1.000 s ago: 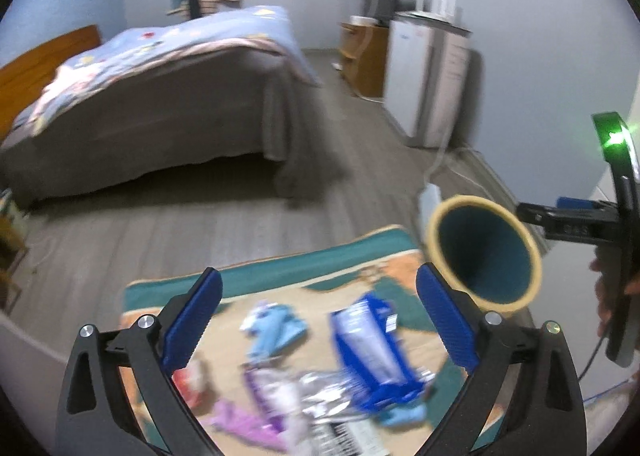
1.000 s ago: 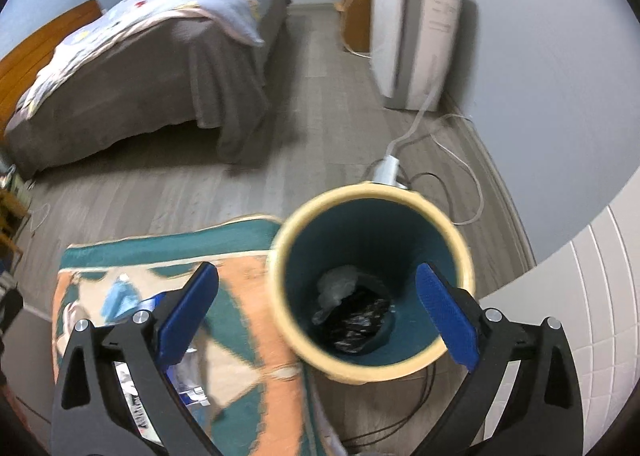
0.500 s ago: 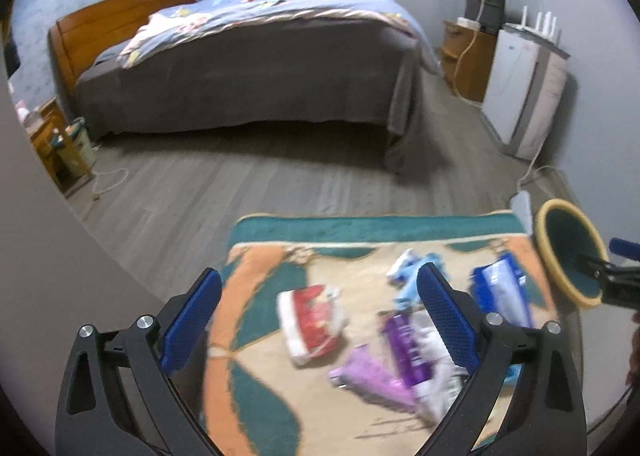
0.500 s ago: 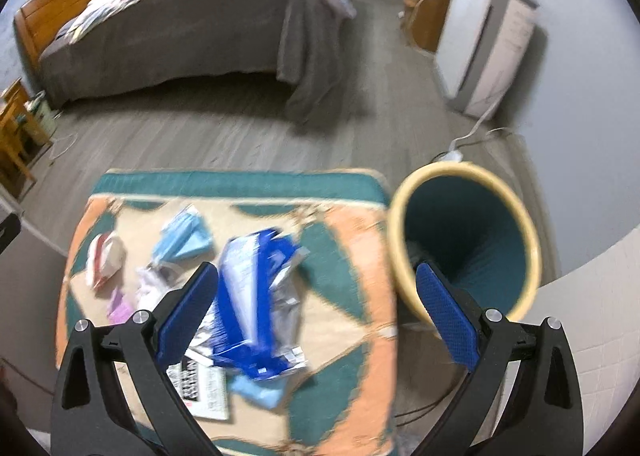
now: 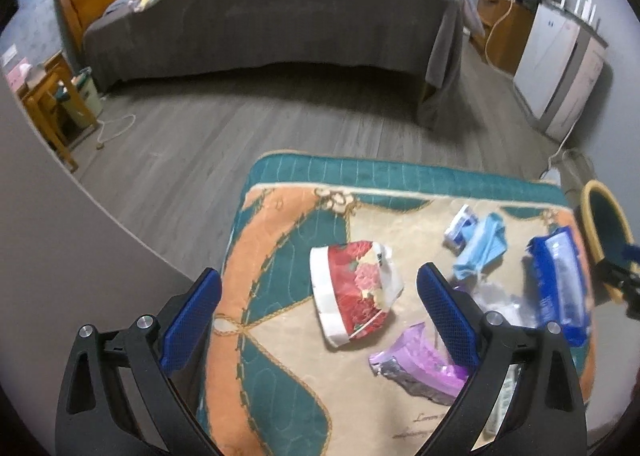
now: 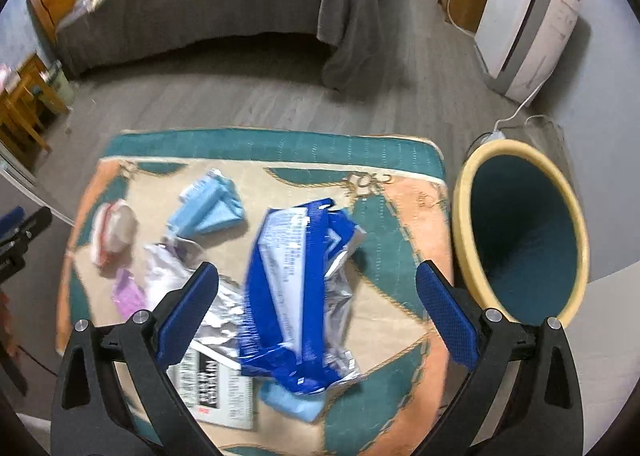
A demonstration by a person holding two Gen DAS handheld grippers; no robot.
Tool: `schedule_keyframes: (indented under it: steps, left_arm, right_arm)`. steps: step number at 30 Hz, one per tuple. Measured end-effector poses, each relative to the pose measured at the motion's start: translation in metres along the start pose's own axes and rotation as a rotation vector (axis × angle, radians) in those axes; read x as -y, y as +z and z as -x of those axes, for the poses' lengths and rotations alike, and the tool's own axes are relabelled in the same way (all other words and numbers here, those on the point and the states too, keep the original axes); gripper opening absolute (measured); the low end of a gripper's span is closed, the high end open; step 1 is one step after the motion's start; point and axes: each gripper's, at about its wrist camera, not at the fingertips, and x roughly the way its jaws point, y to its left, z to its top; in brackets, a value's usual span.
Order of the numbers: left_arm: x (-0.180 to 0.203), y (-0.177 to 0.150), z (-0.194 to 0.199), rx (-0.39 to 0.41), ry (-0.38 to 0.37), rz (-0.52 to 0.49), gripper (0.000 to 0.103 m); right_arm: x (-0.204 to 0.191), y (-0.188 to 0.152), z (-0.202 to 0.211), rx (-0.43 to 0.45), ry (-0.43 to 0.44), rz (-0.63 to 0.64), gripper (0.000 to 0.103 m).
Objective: Collect trash
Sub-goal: 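Grasp the blue wipes packet with the right tool while the left tool grasps the red floral cup, then carry the wipes packet and red cup over the bin and release both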
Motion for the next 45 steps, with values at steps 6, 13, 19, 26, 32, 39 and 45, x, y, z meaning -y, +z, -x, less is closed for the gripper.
schedule_keyframes:
  steps: [6,13,19,26,32,39,45]
  left_arm:
    - [0.016,-0.003,-0.035,-0.08,-0.005,-0.054,0.097]
    - [0.03,-0.005,-0.067,-0.141,-0.005,-0.097,0.097]
    - [0.034,-0.009,-0.085,-0.195,0.011,-0.14,0.097]
    - [0.032,-0.012,-0.096,-0.261,-0.012,-0.138,0.08]
    - [0.027,-0.017,-0.094,-0.282,-0.026,-0.122,0.076]
    - [0.027,-0.018,-0.079,-0.253,-0.044,-0.108,0.075]
    - [0.03,-0.009,-0.054,-0.17,-0.058,-0.102,0.075]
  right_arm:
    - [0.001,0.002,-0.023,-0.048,0.006,0.001,0.097]
    - [0.001,0.003,-0.042,-0.097,0.008,0.022,0.097]
    - [0.0,0.004,-0.058,-0.143,0.004,0.036,0.097]
    - [0.005,0.001,-0.066,-0.188,0.041,-0.007,0.093]
    - [0.001,-0.002,-0.062,-0.191,0.067,0.013,0.051]
    - [0.004,-0.004,-0.044,-0.147,0.063,0.01,0.035]
    - [0.014,-0.003,-0.012,-0.088,0.08,-0.02,0.035]
